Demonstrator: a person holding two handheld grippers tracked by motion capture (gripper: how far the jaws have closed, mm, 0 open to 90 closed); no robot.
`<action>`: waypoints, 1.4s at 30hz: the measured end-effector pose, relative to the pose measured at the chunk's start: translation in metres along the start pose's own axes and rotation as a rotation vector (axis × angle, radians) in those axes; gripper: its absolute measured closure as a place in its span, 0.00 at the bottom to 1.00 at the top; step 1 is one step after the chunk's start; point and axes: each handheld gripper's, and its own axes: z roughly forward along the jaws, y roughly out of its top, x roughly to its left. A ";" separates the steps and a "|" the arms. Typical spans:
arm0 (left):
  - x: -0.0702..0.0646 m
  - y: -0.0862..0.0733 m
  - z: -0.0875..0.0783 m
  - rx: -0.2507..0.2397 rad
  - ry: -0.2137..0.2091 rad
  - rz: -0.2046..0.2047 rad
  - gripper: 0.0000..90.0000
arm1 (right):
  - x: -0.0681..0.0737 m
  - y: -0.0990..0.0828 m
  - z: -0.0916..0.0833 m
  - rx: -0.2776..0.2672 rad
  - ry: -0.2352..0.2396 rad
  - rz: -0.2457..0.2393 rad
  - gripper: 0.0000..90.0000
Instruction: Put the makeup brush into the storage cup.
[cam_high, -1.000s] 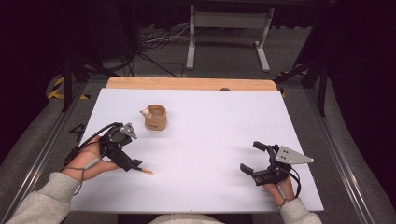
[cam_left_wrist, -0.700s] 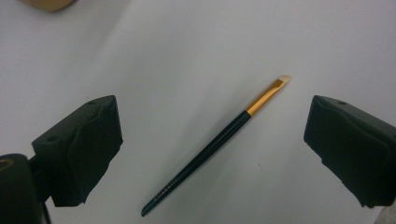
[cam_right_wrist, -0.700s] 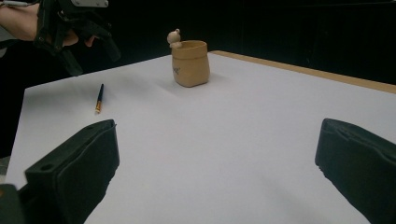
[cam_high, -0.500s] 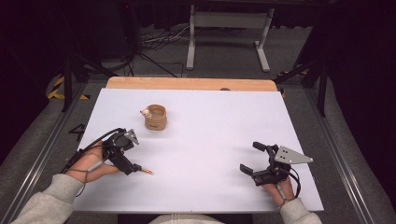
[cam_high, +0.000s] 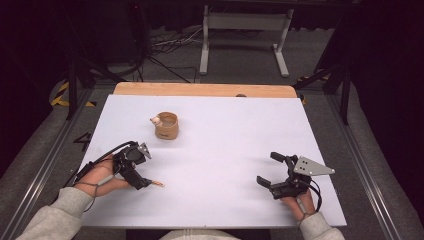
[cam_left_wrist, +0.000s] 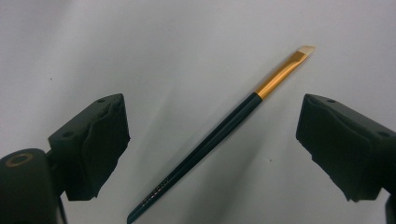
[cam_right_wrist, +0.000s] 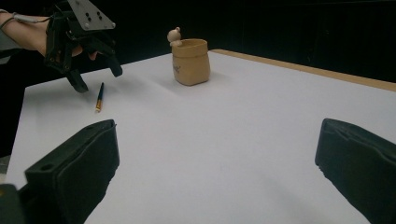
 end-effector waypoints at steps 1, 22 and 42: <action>0.000 0.000 0.001 0.002 0.001 -0.002 0.12 | 0.000 0.000 0.000 -0.001 0.001 0.000 0.00; 0.001 0.000 0.012 0.071 -0.013 -0.009 0.32 | 0.000 0.000 0.000 -0.009 0.008 0.001 0.00; -0.004 0.005 0.010 0.150 -0.007 -0.009 0.81 | 0.000 0.000 0.000 -0.008 0.015 0.004 0.00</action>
